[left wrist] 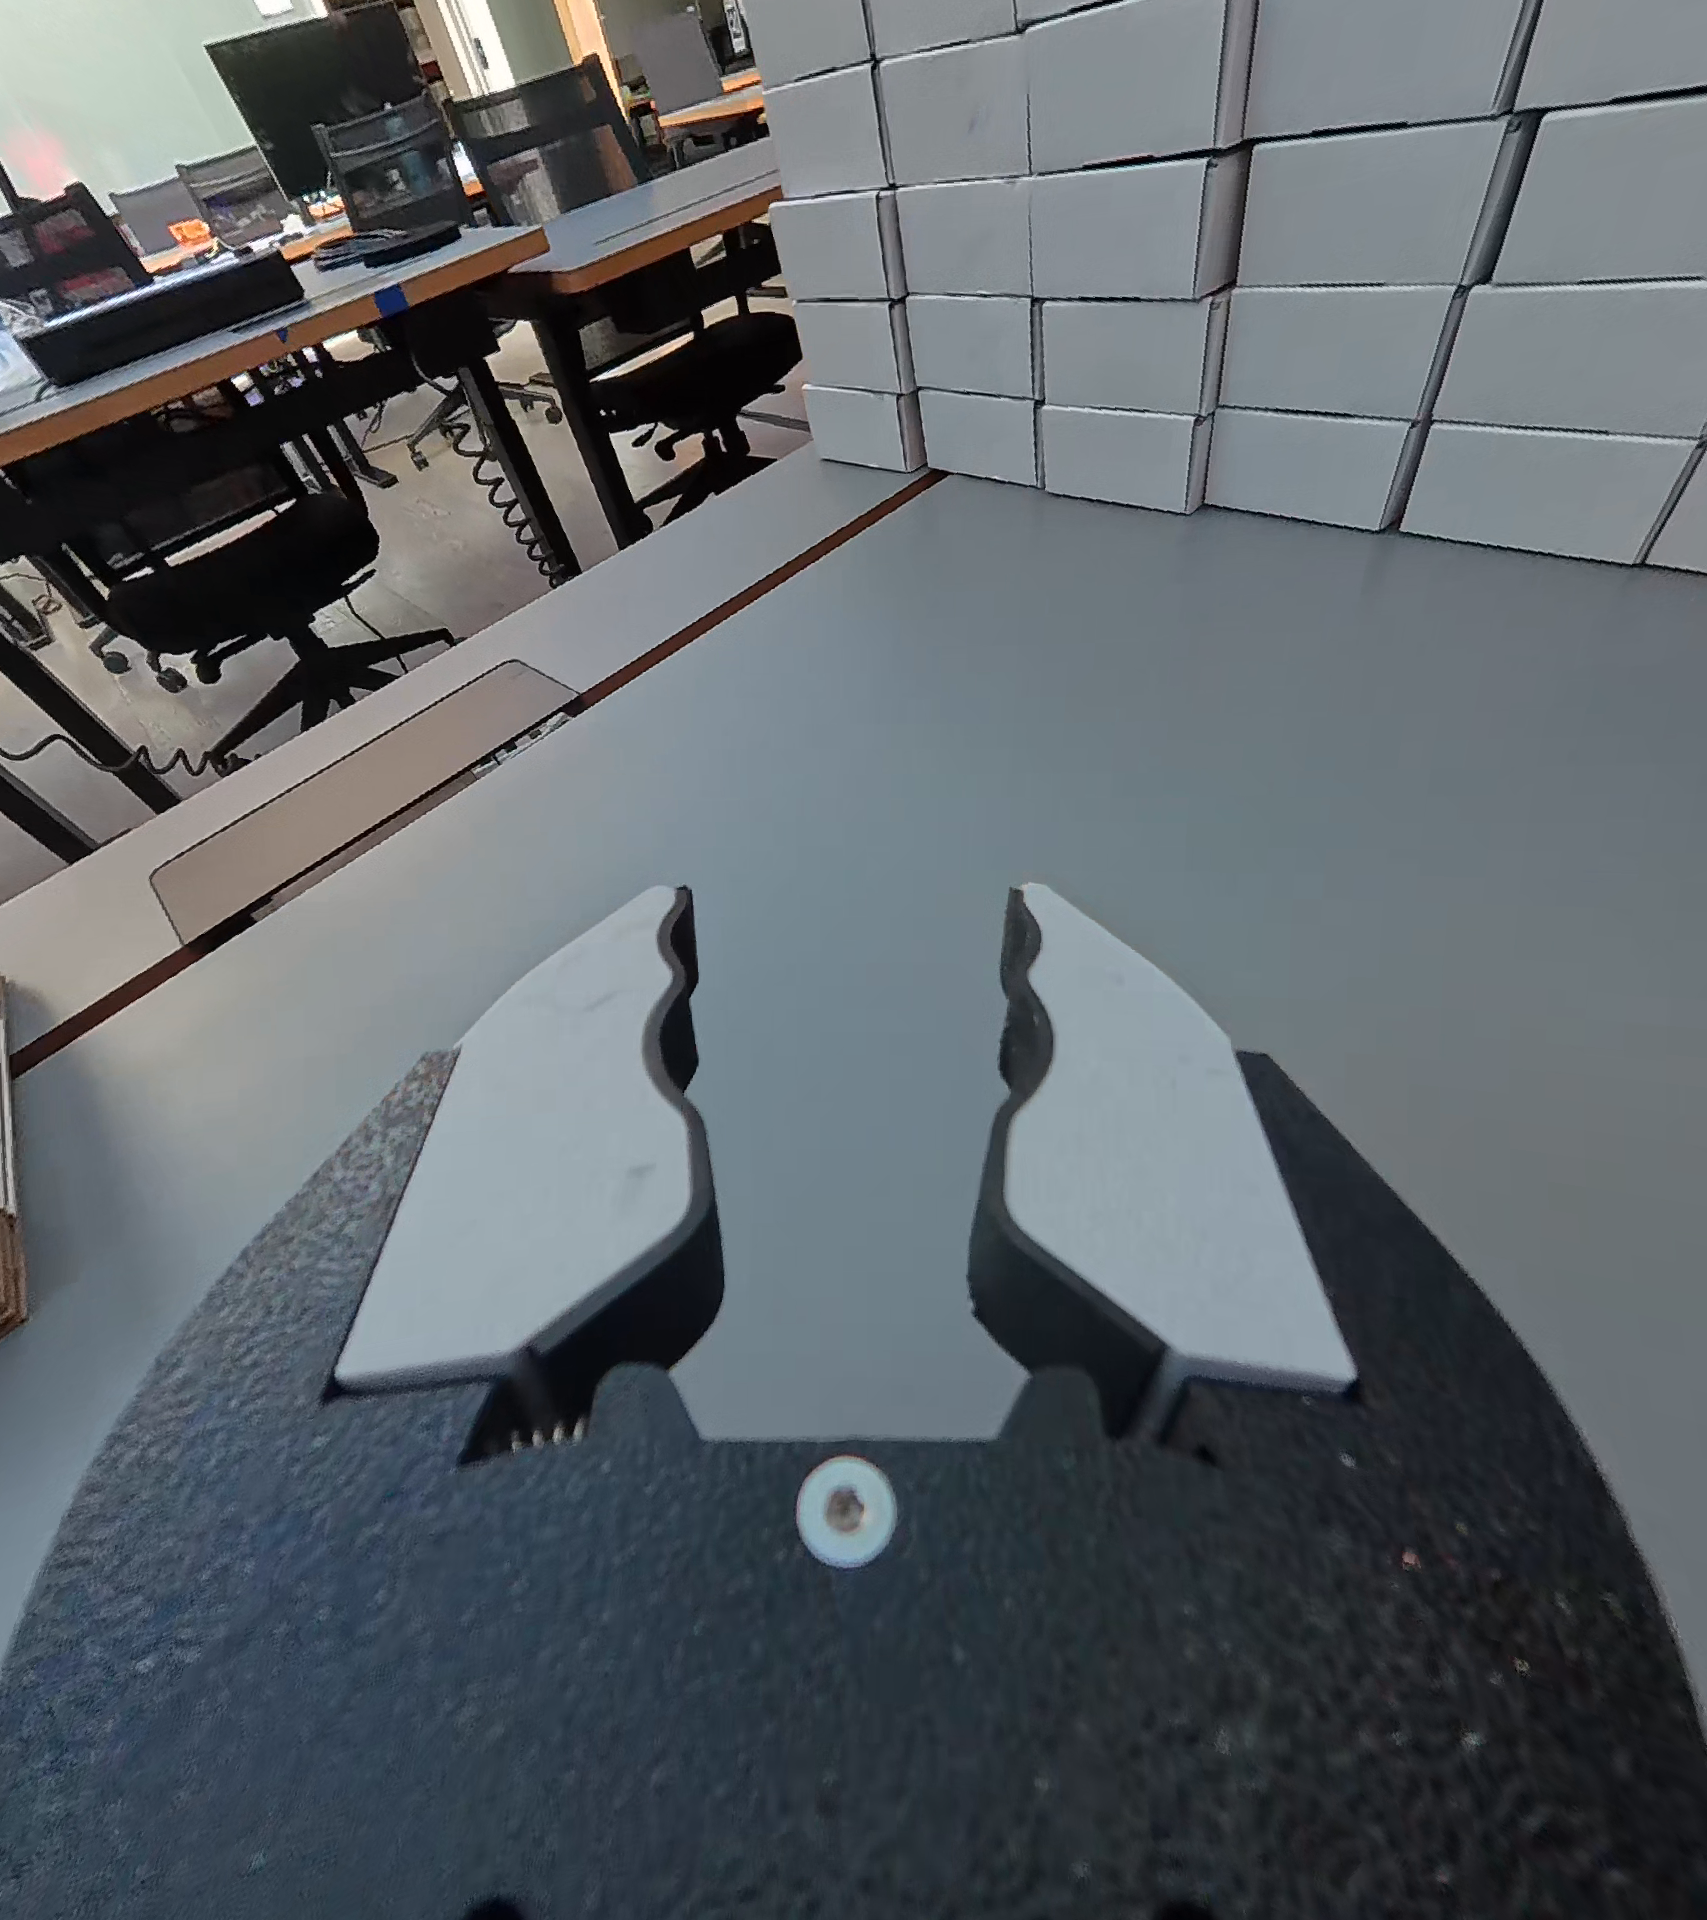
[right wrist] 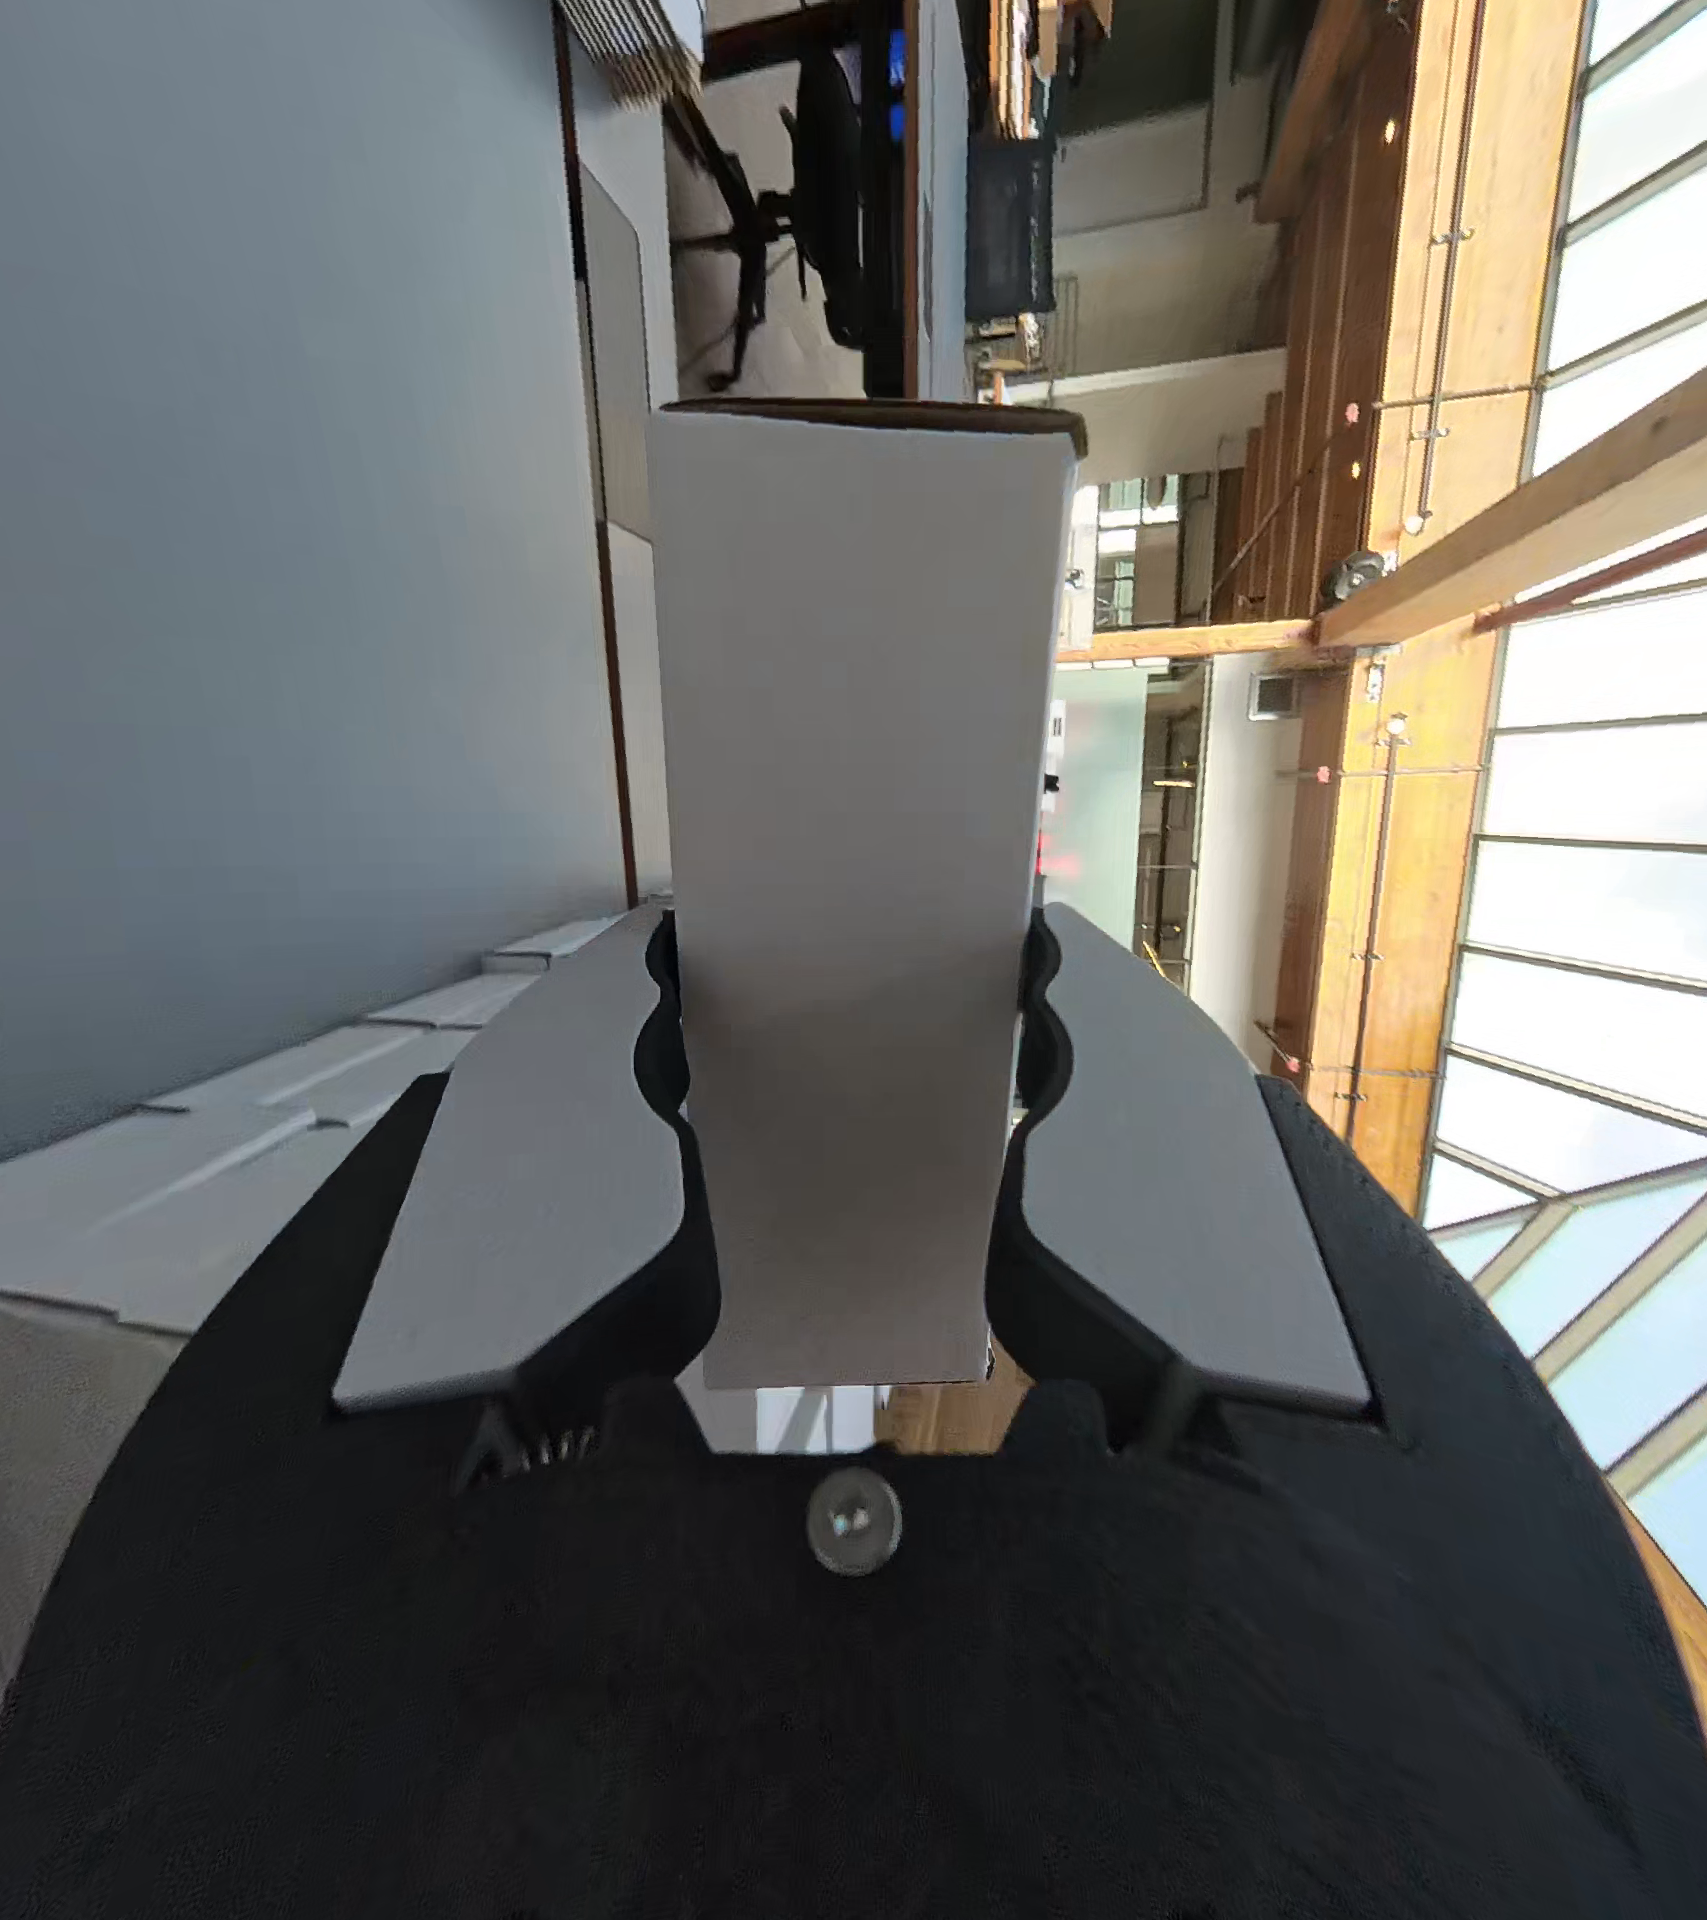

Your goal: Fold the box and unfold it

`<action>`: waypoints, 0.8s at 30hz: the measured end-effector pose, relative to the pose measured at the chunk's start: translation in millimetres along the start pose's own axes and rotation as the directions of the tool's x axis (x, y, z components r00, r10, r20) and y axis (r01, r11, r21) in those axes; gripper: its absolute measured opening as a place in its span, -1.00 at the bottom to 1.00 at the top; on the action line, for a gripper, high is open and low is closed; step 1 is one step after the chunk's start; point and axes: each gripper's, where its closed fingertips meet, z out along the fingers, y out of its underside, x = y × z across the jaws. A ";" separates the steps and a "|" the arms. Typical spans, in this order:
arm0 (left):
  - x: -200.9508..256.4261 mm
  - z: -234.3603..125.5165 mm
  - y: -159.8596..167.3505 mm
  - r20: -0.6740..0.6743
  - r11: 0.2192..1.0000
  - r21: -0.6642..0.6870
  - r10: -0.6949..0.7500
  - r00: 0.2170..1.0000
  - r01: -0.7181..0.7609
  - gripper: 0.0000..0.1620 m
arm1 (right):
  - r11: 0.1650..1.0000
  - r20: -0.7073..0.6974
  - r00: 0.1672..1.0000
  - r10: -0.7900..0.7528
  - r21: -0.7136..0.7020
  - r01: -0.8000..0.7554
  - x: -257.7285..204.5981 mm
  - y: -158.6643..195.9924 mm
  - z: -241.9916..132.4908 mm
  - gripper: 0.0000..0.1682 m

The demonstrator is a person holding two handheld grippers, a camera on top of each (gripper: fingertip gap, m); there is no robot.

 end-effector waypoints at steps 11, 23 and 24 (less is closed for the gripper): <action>53.2 33.3 -14.0 -0.097 0.995 -0.031 0.093 0.991 -0.096 -0.33 | 0.980 -0.017 0.995 0.094 -0.174 -0.095 -54.9 150.9 -62.7 -0.26; 73.3 51.0 -6.6 -0.153 0.988 -0.092 0.111 0.982 -0.126 -0.32 | 0.989 0.103 0.985 0.137 -0.067 -0.131 -75.5 150.1 -49.9 -0.23; 74.7 52.4 -4.3 -0.160 0.987 -0.099 0.110 0.981 -0.126 -0.32 | 0.986 0.136 0.978 0.160 -0.066 -0.152 -79.7 150.2 -49.4 -0.19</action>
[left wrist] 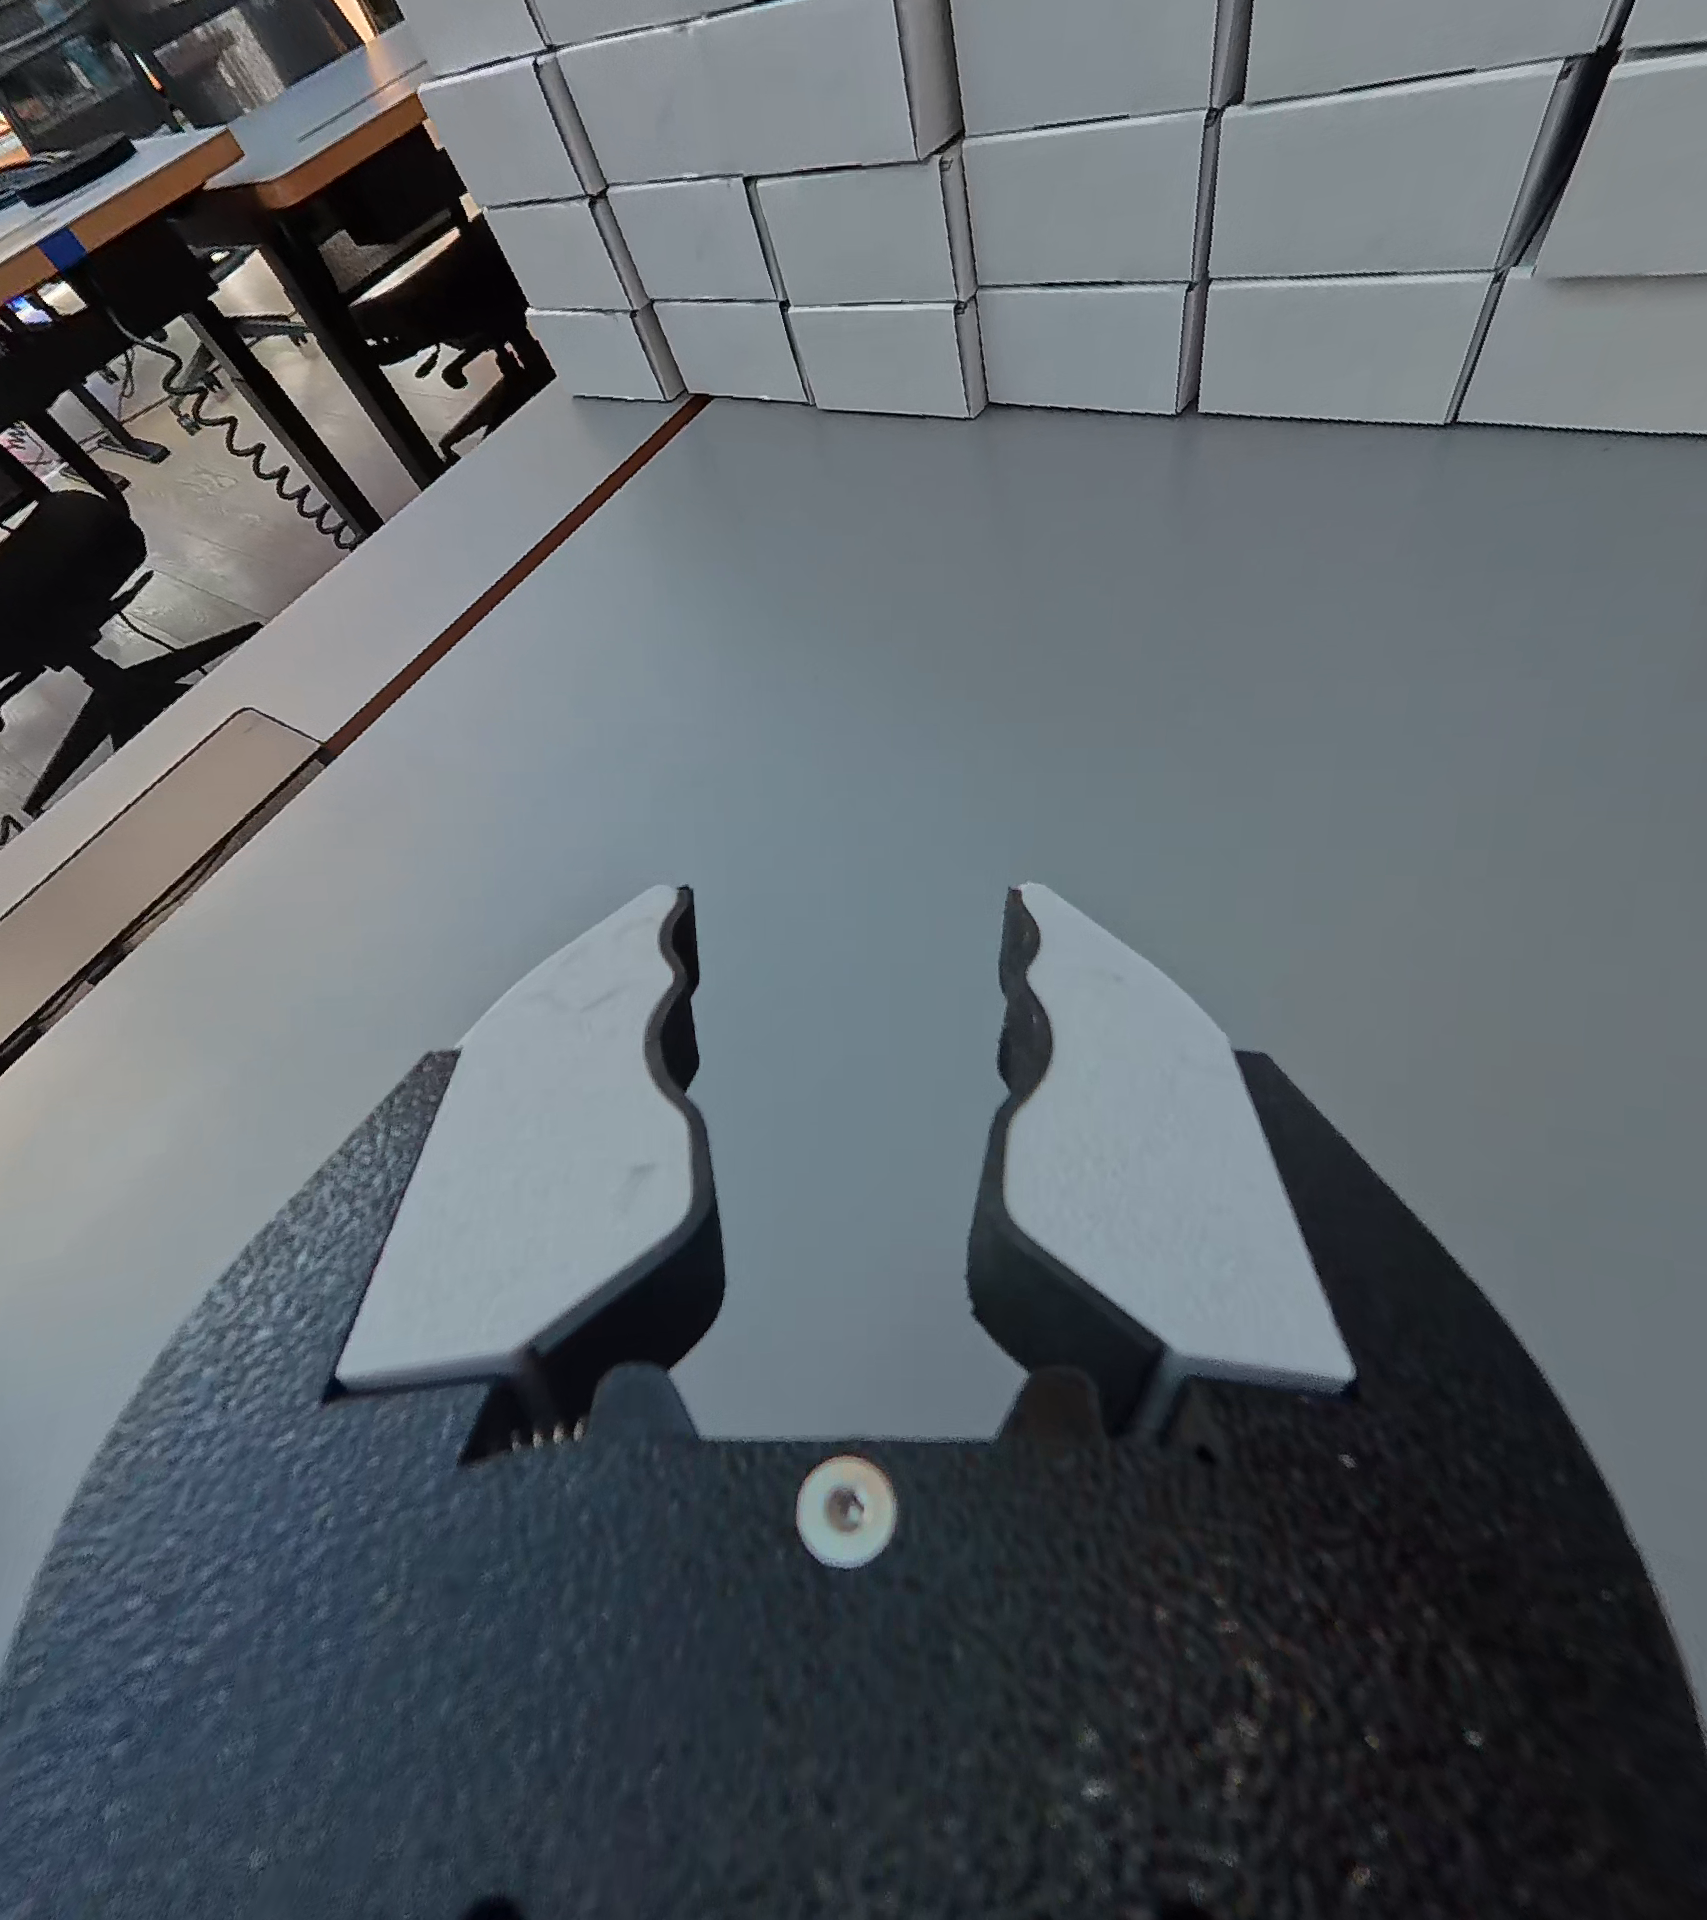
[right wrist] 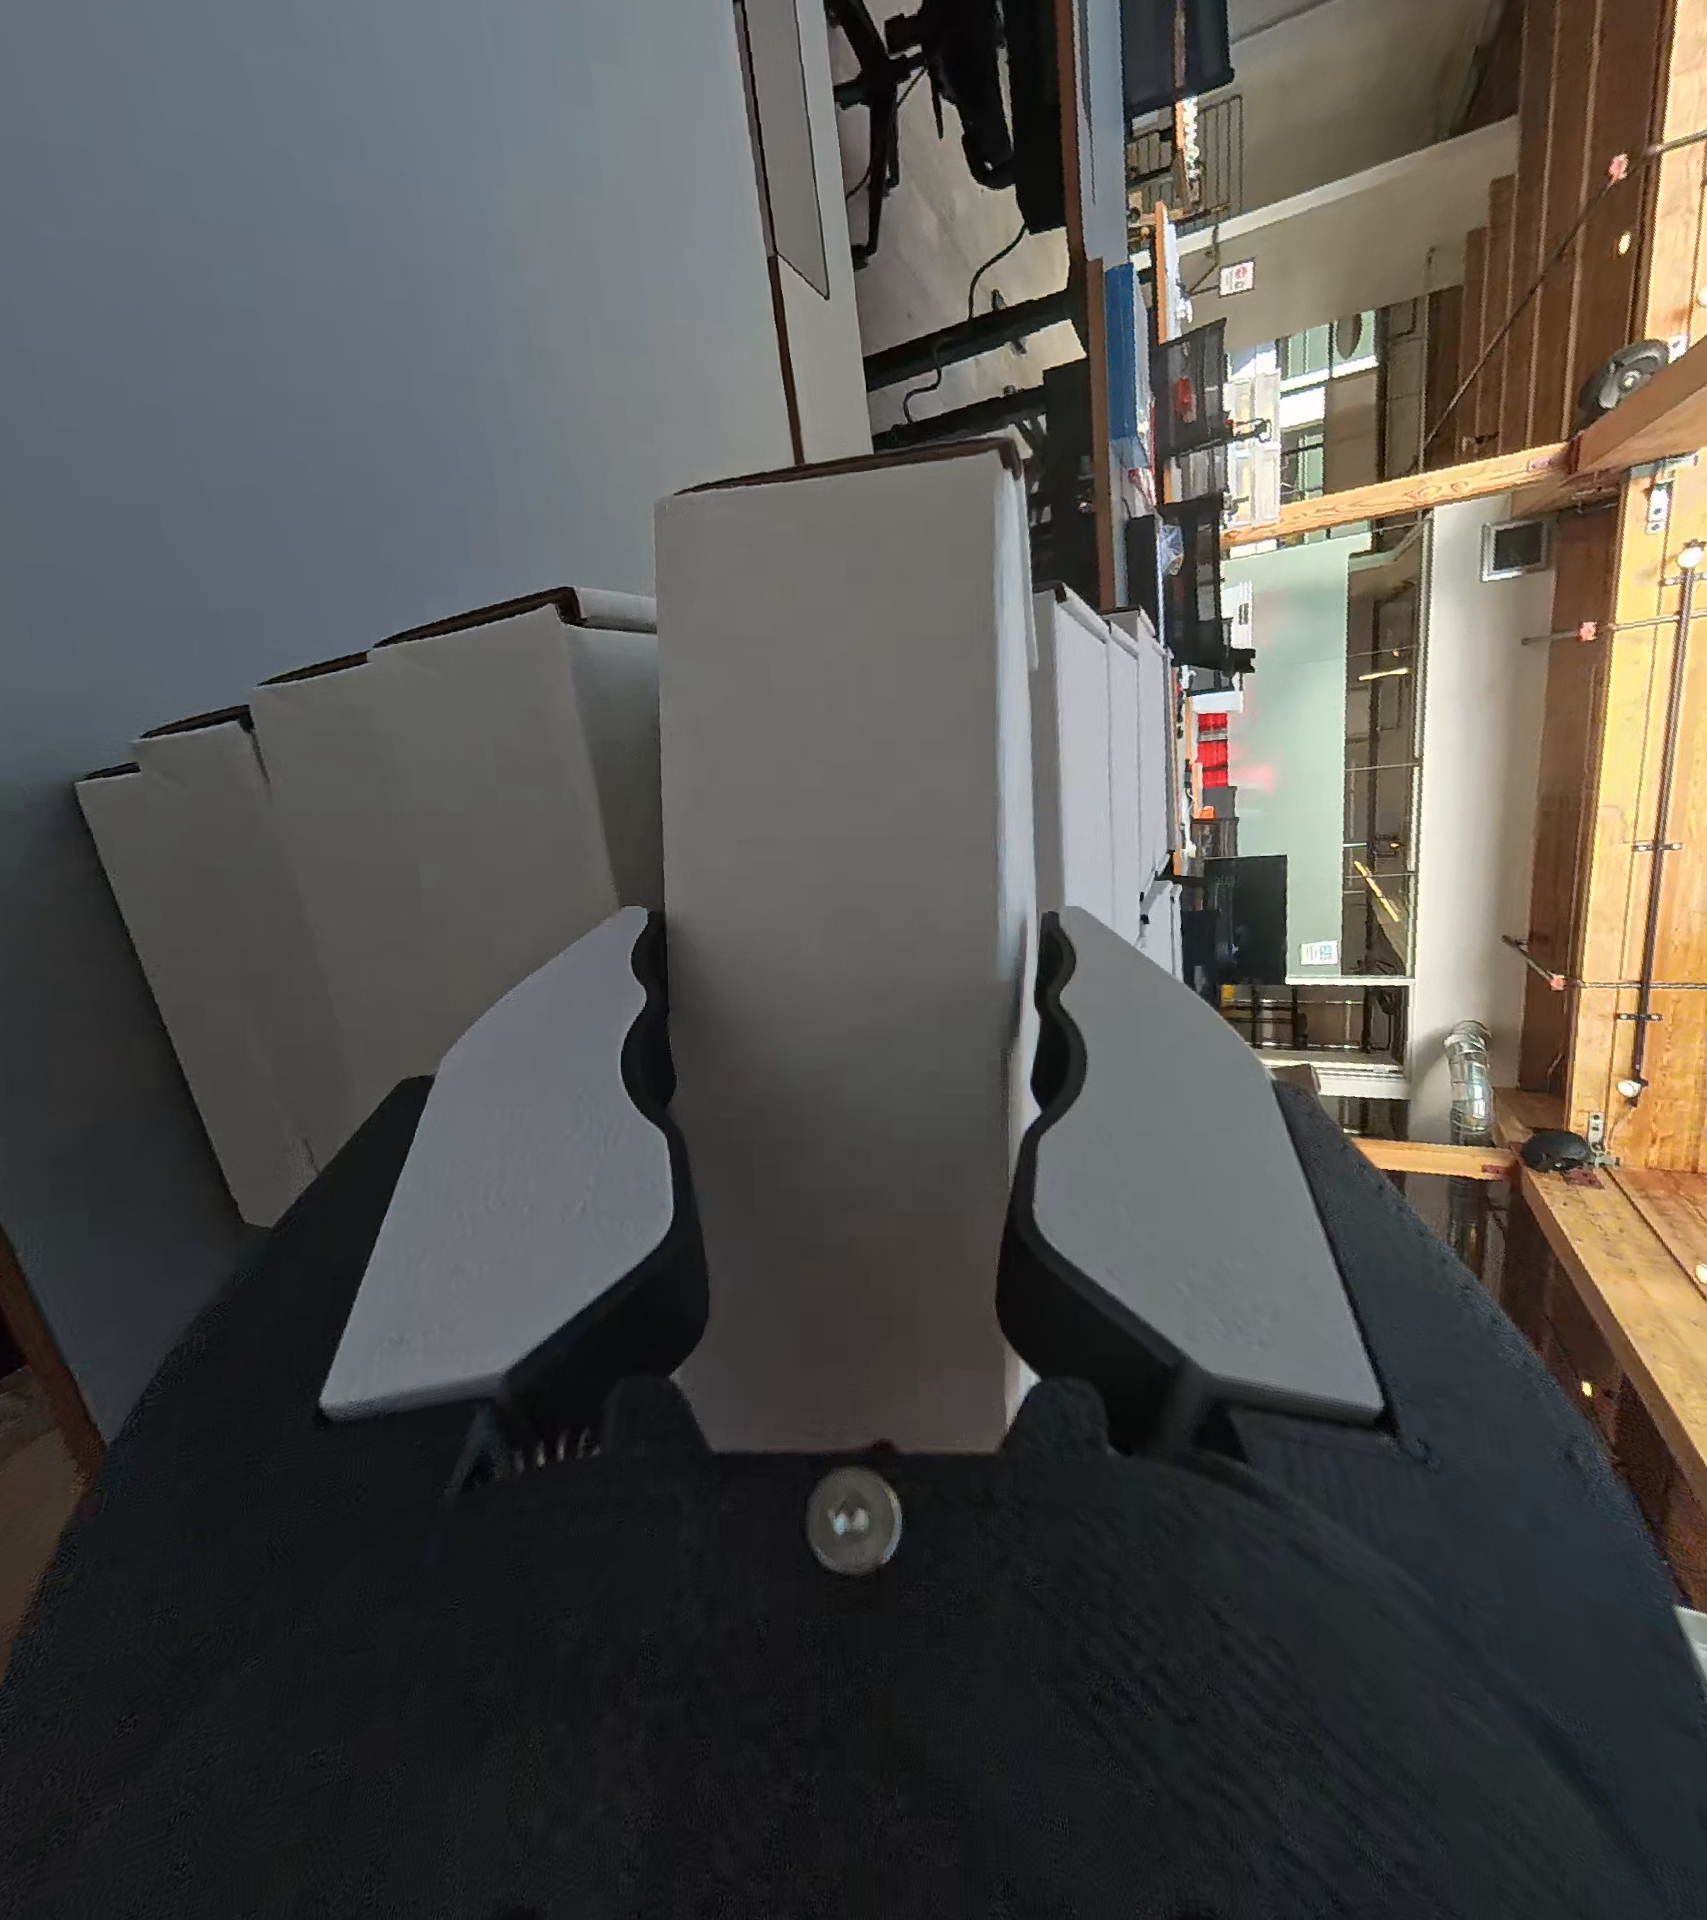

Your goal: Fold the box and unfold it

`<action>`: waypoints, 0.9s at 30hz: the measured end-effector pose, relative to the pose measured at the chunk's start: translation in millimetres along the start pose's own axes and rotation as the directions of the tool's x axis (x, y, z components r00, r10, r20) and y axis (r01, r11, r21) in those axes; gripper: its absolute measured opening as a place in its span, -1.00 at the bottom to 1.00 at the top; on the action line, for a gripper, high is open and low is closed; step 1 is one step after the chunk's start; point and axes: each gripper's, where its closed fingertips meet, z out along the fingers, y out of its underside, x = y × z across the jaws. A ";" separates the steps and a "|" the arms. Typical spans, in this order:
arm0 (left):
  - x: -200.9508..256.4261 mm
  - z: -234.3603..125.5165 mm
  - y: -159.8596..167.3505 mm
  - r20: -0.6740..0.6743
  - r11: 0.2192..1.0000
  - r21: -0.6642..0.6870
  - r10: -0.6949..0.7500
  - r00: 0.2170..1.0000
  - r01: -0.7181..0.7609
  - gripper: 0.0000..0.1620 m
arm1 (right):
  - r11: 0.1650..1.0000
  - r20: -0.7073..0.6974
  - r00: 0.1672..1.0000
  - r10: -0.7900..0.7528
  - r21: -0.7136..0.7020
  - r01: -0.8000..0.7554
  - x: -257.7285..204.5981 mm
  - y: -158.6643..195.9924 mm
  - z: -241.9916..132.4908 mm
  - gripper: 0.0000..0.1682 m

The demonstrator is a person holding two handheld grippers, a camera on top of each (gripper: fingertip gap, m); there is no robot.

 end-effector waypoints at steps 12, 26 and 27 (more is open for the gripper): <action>19.2 12.7 12.0 -0.061 0.999 -0.042 0.014 0.998 -0.017 -0.30 | 0.961 0.182 0.957 0.227 0.119 -0.250 1.1 7.3 9.2 -0.24; -17.5 -8.9 12.3 -0.001 0.992 0.061 -0.110 0.994 0.110 -0.30 | 0.908 -0.040 0.918 0.395 0.170 -0.383 29.3 -59.5 -26.8 -0.27; -26.0 -11.1 13.5 0.027 0.992 0.065 -0.112 0.993 0.110 -0.30 | 0.899 -0.049 0.906 0.419 0.163 -0.407 27.6 -72.6 -23.3 -0.30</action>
